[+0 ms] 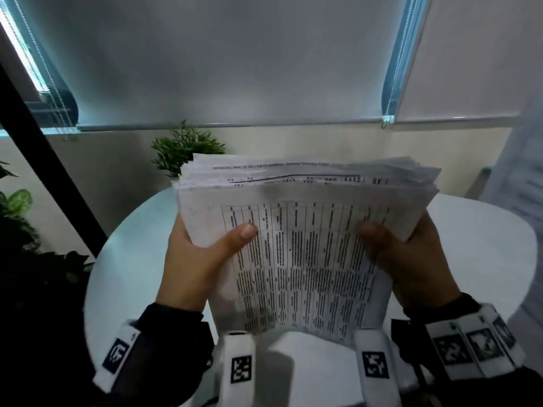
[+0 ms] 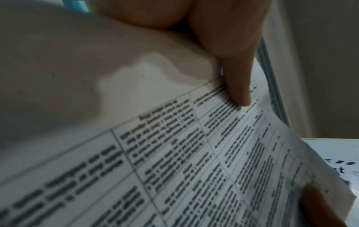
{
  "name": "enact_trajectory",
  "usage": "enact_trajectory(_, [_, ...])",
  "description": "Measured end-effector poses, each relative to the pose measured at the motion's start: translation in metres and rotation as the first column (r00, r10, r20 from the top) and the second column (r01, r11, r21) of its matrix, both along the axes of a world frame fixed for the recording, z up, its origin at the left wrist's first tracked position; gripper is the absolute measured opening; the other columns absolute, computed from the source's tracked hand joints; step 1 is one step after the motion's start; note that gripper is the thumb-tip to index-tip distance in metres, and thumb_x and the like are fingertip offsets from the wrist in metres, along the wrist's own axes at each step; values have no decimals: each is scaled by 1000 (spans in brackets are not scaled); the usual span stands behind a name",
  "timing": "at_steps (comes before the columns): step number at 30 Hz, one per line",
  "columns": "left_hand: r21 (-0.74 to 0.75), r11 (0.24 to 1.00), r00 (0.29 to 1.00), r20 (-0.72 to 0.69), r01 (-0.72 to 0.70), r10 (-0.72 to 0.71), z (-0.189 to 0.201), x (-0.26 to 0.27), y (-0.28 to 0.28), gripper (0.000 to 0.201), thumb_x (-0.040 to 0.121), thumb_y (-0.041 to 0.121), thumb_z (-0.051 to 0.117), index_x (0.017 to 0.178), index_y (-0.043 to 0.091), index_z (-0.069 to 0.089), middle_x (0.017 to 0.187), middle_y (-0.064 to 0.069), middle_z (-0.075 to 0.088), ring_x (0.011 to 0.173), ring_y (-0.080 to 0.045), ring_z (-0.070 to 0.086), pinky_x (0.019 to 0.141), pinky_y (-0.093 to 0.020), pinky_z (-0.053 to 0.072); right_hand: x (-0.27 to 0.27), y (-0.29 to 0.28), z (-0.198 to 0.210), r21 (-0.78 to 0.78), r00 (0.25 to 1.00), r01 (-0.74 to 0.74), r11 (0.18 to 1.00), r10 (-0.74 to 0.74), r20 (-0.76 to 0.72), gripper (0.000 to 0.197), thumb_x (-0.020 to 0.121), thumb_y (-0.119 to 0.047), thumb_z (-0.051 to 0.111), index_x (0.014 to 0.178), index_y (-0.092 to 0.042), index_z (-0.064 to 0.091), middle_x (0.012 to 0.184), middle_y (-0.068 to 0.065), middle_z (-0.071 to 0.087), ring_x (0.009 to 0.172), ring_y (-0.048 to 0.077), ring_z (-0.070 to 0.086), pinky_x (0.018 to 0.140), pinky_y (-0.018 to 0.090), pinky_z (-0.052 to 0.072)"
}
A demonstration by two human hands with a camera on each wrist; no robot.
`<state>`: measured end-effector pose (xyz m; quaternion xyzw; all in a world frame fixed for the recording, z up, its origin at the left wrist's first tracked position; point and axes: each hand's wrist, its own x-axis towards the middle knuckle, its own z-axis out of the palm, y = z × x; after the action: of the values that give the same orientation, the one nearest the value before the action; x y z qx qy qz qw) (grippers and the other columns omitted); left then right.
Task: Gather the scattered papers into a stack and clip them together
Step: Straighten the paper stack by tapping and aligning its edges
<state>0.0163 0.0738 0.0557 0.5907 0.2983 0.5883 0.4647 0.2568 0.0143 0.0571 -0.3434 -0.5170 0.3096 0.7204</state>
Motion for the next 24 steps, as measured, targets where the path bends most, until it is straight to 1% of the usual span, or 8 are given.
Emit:
enact_trajectory(3, [-31,999,999,-7,41,-41,-4,-6,1,100,38,57,88,120,9,57,108,-6,72,99,-20,69,76,-30,56,8,-2,-9,-3,998,22,1000,-22,63,69,52,-53,84,110,-24,59,103,-2,68,96,17,65,76,29,55])
enact_trajectory(7, [-93,996,999,-53,-14,9,-10,2,-6,54,45,42,91,93,24,73,95,2,76,91,-18,72,74,-30,58,-5,-3,-31,-119,1000,29,992,-27,14,41,55,-38,88,92,-26,73,93,-1,75,88,16,71,69,24,56])
enact_trajectory(9, [-76,996,998,-37,-44,41,-2,4,-4,50,52,33,90,97,21,72,94,2,76,90,-17,72,74,-30,57,-9,2,-18,-102,999,46,994,-44,19,32,67,-29,80,96,-20,70,91,-5,75,87,12,70,71,23,55])
enact_trajectory(13, [-22,999,999,24,-25,26,9,-7,7,99,45,48,89,127,5,52,116,-13,67,105,-26,66,83,-38,55,0,9,0,-61,999,11,998,-9,34,87,53,-39,88,122,-2,51,107,8,69,98,23,67,75,32,57])
enact_trajectory(15, [-43,999,1000,3,7,-7,2,-11,5,113,39,54,91,131,5,46,122,-17,63,109,-29,64,87,-41,54,0,6,-15,-125,998,4,992,3,58,91,44,-39,88,121,-5,51,107,11,69,97,24,68,73,33,56])
enact_trajectory(20, [-54,998,999,-40,-32,30,1,0,-6,52,51,29,91,98,22,70,95,4,76,91,-17,71,72,-25,58,-14,4,-24,-142,996,81,986,-75,45,54,63,-51,76,105,-20,64,96,-9,74,91,9,70,72,17,53])
enact_trajectory(22, [-16,1000,1000,-2,-12,12,12,-1,0,65,52,33,90,110,19,65,103,0,74,96,-18,70,78,-30,58,-11,8,-10,-98,998,54,994,-53,18,53,71,-38,73,114,-12,59,101,-3,73,95,13,69,76,23,55])
enact_trajectory(24, [-26,999,999,32,-33,34,13,-6,6,97,41,48,90,124,14,52,114,-6,68,105,-23,66,85,-38,55,-6,10,-7,-84,999,46,995,-46,0,84,59,-43,84,125,-5,49,111,10,68,101,23,67,79,33,57])
